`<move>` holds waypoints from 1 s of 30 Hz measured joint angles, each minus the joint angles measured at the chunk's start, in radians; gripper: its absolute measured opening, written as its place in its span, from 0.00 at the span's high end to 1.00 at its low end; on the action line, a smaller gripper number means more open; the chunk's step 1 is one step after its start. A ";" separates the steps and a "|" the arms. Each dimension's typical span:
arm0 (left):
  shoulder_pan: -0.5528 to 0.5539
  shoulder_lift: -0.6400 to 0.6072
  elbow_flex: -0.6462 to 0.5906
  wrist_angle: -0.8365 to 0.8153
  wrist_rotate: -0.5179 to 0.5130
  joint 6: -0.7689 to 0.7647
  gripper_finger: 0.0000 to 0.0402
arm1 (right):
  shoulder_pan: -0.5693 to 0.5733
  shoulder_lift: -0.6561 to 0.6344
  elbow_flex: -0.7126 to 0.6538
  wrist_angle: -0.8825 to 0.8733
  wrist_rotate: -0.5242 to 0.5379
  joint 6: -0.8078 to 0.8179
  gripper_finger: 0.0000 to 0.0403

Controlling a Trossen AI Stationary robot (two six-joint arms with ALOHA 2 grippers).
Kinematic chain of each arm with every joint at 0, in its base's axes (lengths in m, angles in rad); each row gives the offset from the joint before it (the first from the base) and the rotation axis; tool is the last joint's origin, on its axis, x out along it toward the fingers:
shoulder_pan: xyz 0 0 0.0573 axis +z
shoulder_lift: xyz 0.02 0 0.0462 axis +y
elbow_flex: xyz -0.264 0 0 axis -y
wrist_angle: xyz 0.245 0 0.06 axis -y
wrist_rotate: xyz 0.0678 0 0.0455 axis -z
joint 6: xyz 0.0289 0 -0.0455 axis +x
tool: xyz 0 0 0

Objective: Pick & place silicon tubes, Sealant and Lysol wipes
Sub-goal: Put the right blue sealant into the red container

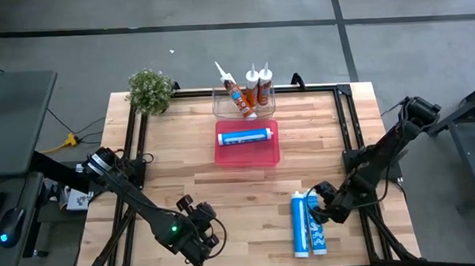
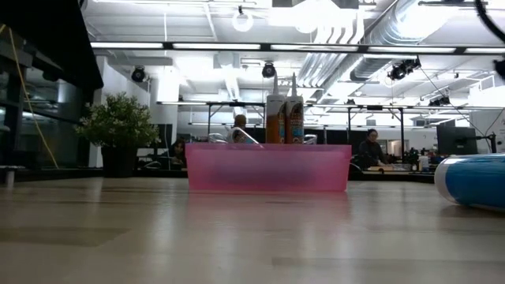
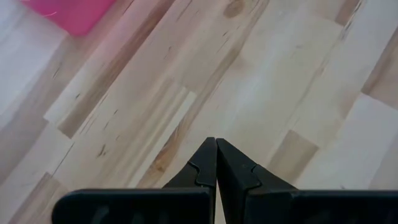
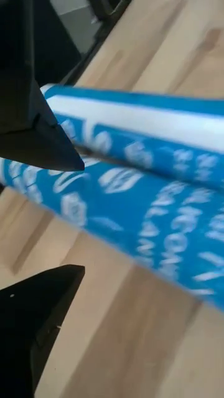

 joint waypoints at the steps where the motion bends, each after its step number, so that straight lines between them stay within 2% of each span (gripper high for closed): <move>1: 0.000 0.000 0.000 0.000 -0.001 0.000 1.00 | -0.012 0.000 0.000 -0.001 0.007 -0.008 0.37; 21: 0.000 0.000 0.001 -0.009 -0.001 0.008 1.00 | -0.200 0.005 0.001 -0.073 0.031 -0.114 0.36; 30: 0.002 0.000 0.001 -0.026 0.014 0.008 1.00 | -0.237 0.167 0.004 0.030 -0.013 -0.111 0.36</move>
